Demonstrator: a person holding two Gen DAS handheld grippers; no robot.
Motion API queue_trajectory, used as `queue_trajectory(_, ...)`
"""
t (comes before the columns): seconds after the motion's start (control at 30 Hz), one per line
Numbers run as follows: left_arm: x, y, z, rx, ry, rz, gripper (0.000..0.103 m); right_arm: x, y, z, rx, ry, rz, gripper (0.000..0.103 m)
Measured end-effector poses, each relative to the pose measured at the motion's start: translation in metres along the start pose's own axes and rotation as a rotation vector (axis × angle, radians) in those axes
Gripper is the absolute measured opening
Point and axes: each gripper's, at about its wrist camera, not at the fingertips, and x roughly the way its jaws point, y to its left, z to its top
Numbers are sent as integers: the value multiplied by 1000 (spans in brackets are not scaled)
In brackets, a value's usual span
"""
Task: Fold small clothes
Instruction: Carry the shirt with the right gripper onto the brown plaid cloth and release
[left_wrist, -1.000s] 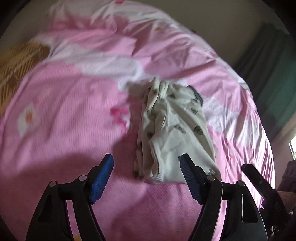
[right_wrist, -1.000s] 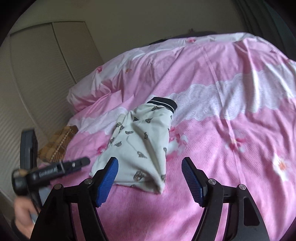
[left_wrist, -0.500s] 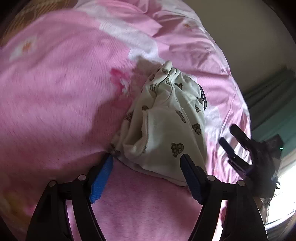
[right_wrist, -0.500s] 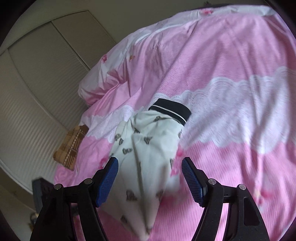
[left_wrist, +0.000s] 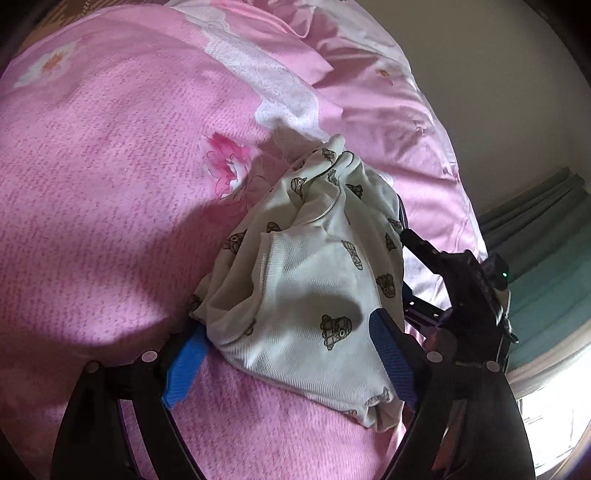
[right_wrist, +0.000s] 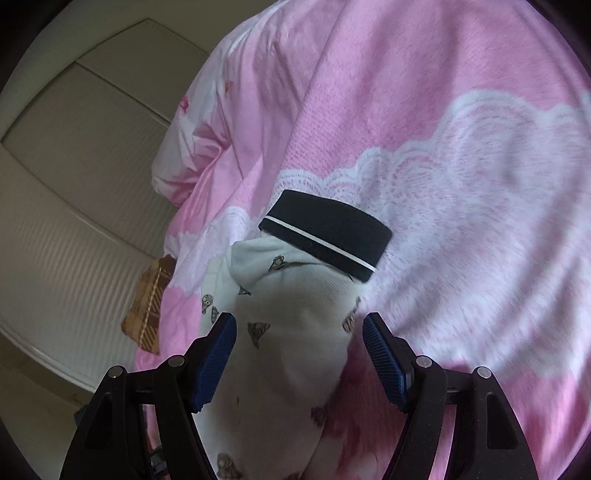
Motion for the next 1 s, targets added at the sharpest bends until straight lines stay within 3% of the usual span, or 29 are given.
queue_trajectory(0.17,4,2,1,-30,-26,1,84,16,0,3,-3,30,57,72)
queue_trajectory(0.37,17,-4,-4,4,-69,47,81,34,2,7,6,76,106,72)
queue_trajectory(0.4,17,-3,-4,7,-75,45,73,34,1,8,11,76,108,67)
queue_trajectory(0.43,19,-3,-4,11,-75,42,58,35,0,8,17,79,109,52)
queue_trajectory(0.5,24,-2,-3,17,-53,31,46,39,-7,5,54,101,98,29)
queue_trajectory(0.53,25,-2,-3,21,-49,28,37,38,-10,4,69,98,105,27)
queue_trajectory(0.63,22,-4,-3,49,-45,30,27,30,-7,0,66,80,114,23)
queue_trajectory(1.0,-37,-24,14,156,-117,7,23,-13,53,1,1,-10,124,18)
